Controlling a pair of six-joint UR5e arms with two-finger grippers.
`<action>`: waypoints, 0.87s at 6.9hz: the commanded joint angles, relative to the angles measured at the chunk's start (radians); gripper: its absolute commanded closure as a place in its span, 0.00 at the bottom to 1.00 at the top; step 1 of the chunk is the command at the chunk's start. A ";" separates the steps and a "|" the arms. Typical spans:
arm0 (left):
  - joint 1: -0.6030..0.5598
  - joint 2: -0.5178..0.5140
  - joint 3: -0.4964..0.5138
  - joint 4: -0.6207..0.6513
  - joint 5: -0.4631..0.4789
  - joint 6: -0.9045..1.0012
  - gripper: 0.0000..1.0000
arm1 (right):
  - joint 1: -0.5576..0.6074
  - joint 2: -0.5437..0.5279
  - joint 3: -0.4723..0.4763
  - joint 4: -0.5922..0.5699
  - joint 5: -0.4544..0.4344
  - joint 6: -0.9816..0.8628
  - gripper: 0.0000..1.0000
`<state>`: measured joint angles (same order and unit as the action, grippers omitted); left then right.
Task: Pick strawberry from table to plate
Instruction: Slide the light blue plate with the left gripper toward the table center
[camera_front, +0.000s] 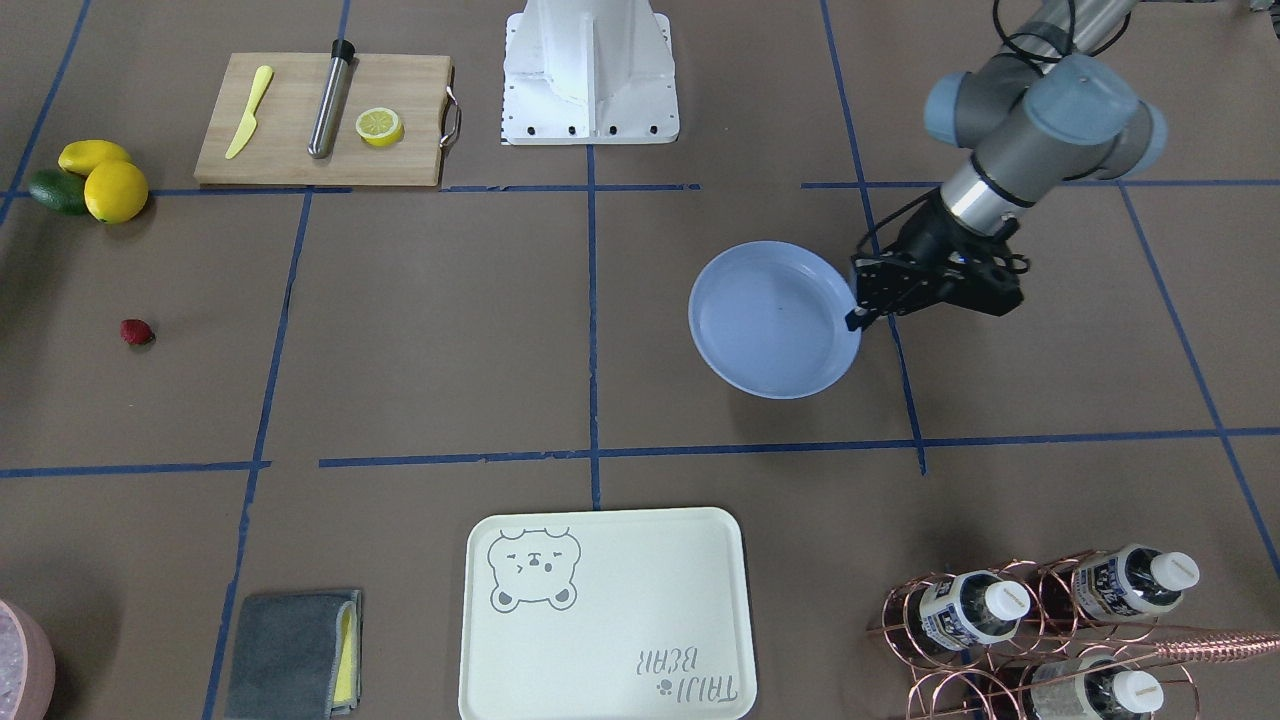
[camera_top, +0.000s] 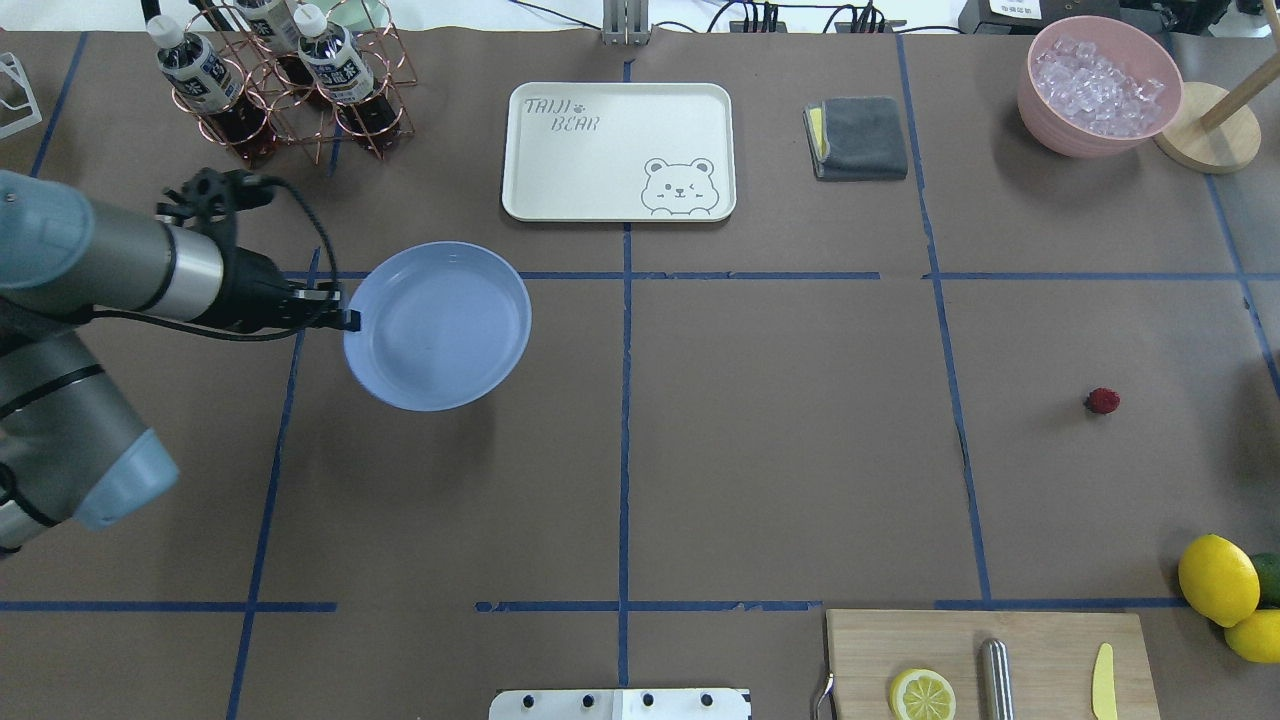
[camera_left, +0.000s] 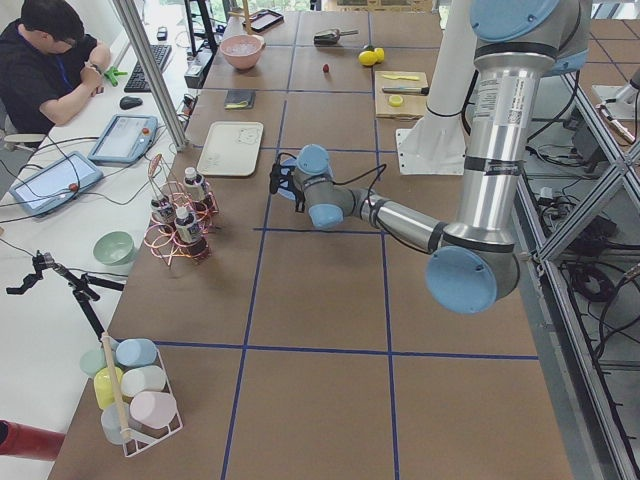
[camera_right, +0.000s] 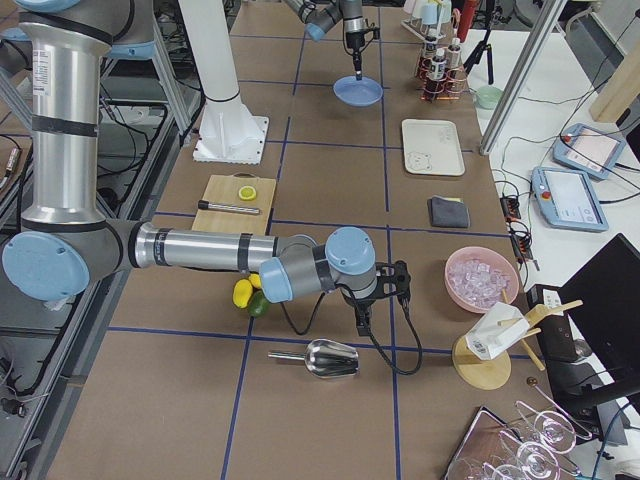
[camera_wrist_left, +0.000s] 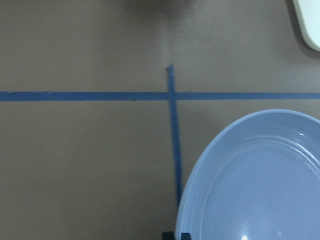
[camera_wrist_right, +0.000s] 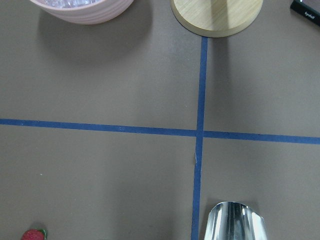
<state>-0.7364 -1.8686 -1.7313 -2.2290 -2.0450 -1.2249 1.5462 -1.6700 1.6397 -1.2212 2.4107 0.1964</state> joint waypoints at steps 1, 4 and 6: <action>0.168 -0.136 0.009 0.130 0.144 -0.057 1.00 | 0.000 -0.001 0.002 0.000 0.001 0.002 0.00; 0.271 -0.200 0.087 0.126 0.212 -0.058 1.00 | 0.002 -0.002 0.005 0.000 0.001 0.002 0.00; 0.281 -0.202 0.096 0.123 0.213 -0.056 1.00 | 0.002 -0.001 0.005 0.000 0.001 0.002 0.00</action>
<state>-0.4665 -2.0668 -1.6423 -2.1050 -1.8361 -1.2814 1.5477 -1.6709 1.6449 -1.2211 2.4114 0.1978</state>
